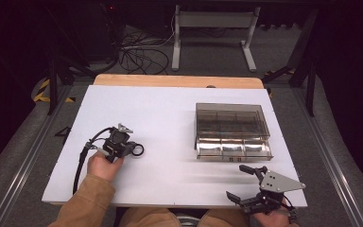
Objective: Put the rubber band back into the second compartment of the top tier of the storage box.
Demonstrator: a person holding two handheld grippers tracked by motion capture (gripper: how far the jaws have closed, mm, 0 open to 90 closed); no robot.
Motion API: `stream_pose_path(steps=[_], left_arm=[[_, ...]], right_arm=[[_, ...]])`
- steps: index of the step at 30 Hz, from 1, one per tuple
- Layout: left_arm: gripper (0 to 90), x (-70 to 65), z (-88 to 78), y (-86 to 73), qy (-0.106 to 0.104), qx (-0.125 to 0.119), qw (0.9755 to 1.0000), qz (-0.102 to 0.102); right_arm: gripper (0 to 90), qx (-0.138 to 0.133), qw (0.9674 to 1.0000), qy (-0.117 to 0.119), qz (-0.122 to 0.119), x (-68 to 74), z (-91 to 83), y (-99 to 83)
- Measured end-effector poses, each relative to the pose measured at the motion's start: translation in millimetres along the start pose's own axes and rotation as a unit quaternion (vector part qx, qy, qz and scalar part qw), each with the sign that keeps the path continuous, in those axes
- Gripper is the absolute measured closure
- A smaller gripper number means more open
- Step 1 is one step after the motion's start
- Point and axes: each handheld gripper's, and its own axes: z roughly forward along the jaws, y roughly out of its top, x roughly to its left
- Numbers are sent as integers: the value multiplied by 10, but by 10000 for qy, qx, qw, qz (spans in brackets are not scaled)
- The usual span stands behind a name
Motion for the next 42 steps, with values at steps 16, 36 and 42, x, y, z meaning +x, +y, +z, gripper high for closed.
stream_pose_path(steps=[16,36,42], left_arm=[[860,-47,-247,3,-31,-805,9967,19],[859,-26,-475,-31,-351,-1701,9847,-110],[859,-12,-516,-37,-430,-1846,9817,-156]], right_arm=[[57,8,10000,6,1,-3,7,-2],[57,30,10000,15,25,4,10,-8],[57,52,10000,16,12,6,14,-8]])
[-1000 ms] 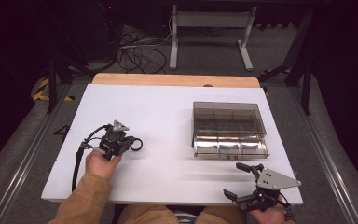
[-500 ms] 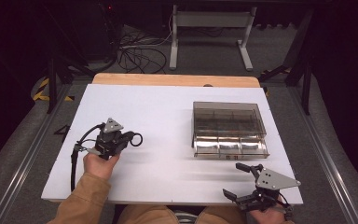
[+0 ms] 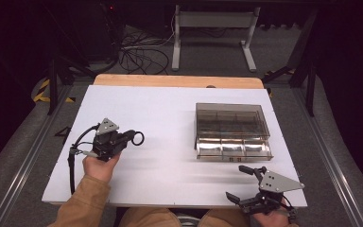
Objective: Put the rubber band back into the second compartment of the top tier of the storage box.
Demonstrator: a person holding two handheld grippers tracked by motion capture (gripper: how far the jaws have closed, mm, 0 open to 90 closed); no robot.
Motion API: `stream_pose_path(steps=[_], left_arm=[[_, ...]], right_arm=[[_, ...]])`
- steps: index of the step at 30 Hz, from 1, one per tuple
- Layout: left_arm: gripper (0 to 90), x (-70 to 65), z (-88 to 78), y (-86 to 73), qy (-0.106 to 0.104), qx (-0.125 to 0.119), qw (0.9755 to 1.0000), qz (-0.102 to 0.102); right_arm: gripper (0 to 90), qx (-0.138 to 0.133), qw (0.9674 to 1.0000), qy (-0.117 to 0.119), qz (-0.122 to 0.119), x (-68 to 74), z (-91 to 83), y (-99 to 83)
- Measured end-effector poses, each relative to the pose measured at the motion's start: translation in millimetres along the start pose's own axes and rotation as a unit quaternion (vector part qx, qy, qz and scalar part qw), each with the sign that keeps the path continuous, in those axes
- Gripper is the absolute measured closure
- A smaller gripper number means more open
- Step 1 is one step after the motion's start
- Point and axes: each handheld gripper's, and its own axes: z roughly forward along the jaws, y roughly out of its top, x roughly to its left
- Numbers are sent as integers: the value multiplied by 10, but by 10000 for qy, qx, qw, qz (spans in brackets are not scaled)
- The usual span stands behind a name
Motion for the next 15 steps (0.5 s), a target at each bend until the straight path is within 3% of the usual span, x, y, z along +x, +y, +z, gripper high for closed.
stream_pose_path(steps=[6,15], left_arm=[[859,-5,-31,6,-72,-128,9999,-68],[859,-48,-52,10,-82,-273,9995,112]], right_arm=[[57,6,10000,4,2,2,3,0],[57,9,10000,22,-4,1,10,-1]])
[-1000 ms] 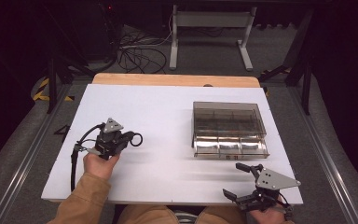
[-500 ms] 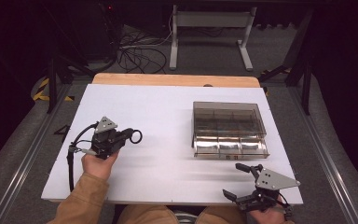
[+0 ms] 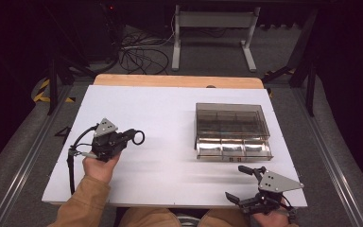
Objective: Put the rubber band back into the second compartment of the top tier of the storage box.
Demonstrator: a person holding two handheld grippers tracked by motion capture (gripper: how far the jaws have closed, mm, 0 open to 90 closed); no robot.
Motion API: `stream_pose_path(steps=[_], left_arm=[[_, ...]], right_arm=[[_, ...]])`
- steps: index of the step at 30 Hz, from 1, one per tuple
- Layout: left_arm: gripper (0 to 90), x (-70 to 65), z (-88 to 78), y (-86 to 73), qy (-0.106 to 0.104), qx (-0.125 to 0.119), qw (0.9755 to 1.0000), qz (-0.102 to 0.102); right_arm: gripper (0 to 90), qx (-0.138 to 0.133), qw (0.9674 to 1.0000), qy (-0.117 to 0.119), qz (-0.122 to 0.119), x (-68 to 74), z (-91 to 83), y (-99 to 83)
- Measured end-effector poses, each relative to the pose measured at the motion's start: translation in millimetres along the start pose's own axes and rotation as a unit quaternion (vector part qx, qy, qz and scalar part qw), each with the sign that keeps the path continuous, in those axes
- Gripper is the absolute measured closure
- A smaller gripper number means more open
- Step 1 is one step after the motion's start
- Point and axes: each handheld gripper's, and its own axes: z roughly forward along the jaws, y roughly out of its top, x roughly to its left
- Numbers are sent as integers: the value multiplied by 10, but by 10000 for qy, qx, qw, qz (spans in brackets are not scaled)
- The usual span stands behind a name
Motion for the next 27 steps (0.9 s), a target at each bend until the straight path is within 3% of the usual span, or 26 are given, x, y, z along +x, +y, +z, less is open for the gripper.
stream_pose_path(steps=[7,18,27], left_arm=[[858,-57,-4,77,-111,10,9999,38],[859,-283,-11,268,-454,-91,9985,296],[858,-443,41,402,-704,-115,9967,389]], right_arm=[[57,4,10000,-1,-13,4,2,2],[57,16,10000,17,3,-1,10,-1],[57,30,10000,48,9,-1,23,-4]])
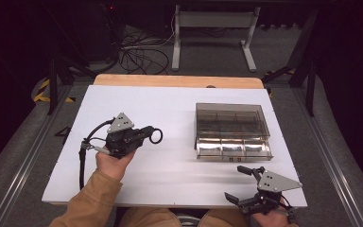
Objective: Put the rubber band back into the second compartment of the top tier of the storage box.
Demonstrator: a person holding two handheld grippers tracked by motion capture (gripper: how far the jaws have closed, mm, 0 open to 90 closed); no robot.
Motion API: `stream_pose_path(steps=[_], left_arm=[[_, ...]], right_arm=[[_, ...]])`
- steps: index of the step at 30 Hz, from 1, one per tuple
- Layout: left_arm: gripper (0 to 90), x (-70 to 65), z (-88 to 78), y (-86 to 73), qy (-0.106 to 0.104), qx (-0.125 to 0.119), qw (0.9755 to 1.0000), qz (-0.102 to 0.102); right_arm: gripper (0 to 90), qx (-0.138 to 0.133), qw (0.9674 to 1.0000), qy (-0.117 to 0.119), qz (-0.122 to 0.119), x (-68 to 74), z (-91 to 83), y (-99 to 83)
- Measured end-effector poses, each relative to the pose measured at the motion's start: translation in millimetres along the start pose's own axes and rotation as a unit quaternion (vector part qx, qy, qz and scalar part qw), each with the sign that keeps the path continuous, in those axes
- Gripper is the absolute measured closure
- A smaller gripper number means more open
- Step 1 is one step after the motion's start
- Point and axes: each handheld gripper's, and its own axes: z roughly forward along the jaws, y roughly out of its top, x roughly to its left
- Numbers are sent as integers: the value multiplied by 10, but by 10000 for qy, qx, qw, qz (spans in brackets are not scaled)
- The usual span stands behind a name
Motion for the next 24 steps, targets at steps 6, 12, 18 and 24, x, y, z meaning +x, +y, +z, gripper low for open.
stream_pose_path(steps=[6,12,18,24], left_arm=[[859,-76,48,74,-156,-23,9999,4],[858,-148,98,137,-264,-15,9996,99],[859,-235,165,199,-380,-11,9992,140],[859,-317,233,260,-500,-11,9985,200]], right_arm=[[57,13,10000,26,6,2,3,-1],[57,16,10000,29,-8,-5,4,-4],[57,26,10000,42,-1,1,2,-3],[57,30,10000,50,-3,0,2,-4]])
